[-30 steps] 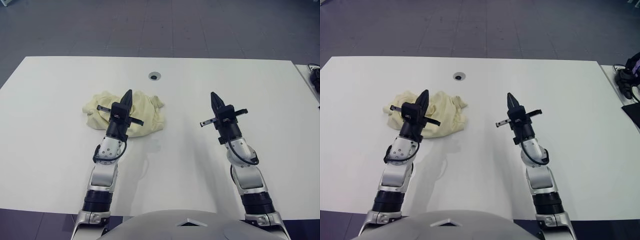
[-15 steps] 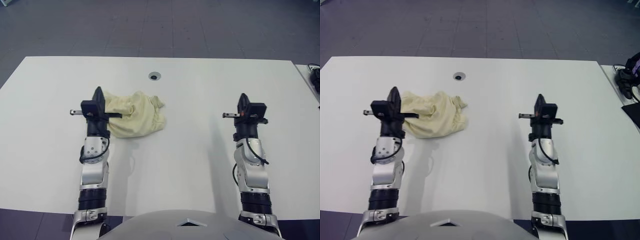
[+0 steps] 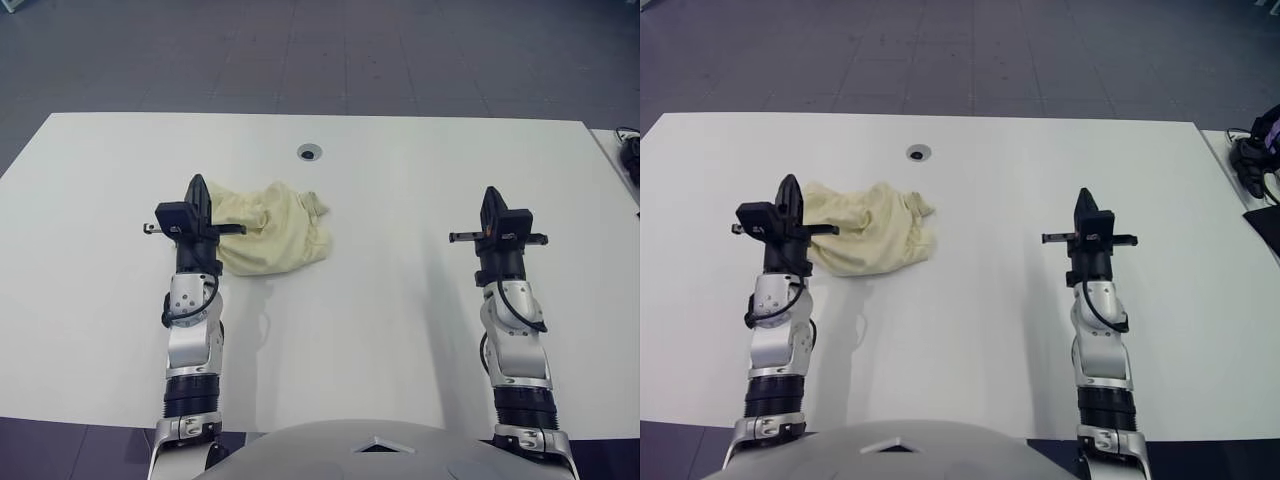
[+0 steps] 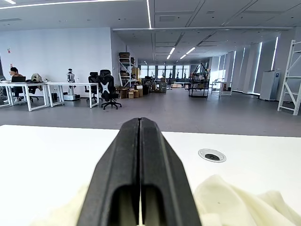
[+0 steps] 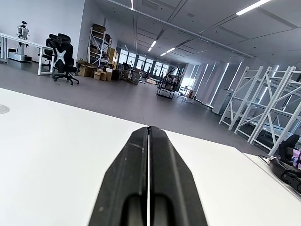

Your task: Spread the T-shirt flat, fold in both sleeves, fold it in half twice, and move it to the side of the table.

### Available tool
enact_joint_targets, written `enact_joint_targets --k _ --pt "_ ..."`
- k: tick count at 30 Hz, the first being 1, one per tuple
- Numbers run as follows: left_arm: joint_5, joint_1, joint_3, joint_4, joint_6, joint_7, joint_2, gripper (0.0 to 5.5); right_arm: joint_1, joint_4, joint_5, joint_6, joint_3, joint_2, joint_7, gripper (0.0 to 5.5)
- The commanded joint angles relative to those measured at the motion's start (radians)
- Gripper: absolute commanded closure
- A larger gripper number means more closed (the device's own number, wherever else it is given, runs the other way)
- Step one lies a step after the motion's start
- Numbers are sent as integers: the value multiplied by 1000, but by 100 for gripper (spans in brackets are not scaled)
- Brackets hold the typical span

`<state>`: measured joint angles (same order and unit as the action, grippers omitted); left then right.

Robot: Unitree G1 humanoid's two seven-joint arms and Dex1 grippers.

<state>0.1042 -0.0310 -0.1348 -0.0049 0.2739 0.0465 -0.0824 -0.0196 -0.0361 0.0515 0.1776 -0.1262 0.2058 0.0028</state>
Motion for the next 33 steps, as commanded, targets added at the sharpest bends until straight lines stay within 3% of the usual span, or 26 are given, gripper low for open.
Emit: enact_joint_targets --k 1,8,9,15,19,24,33 --pt "-7 5 0 -7 -1 6 -7 545 0 10 -16 14 5 -7 19 546" --pt "-25 7 8 -4 -1 8 -14 549 -3 11 -22 11 11 -20 31 550" --pt "-44 6 4 -1 -9 5 -31 550 -5 5 -26 -6 14 -21 38 529" --pt "-248 -59 -11 145 -59 -5 -230 459 11 -78 -63 -229 51 -18 98 449" --pt "-317 -159 79 372 -85 92 -313 382 35 -171 -103 -370 95 12 186 375" --pt "-320 -167 225 430 -42 327 -359 307 128 -288 -238 -622 88 135 372 303" --pt "-198 46 414 72 -18 662 -415 176 286 -381 -359 -867 204 439 749 171"
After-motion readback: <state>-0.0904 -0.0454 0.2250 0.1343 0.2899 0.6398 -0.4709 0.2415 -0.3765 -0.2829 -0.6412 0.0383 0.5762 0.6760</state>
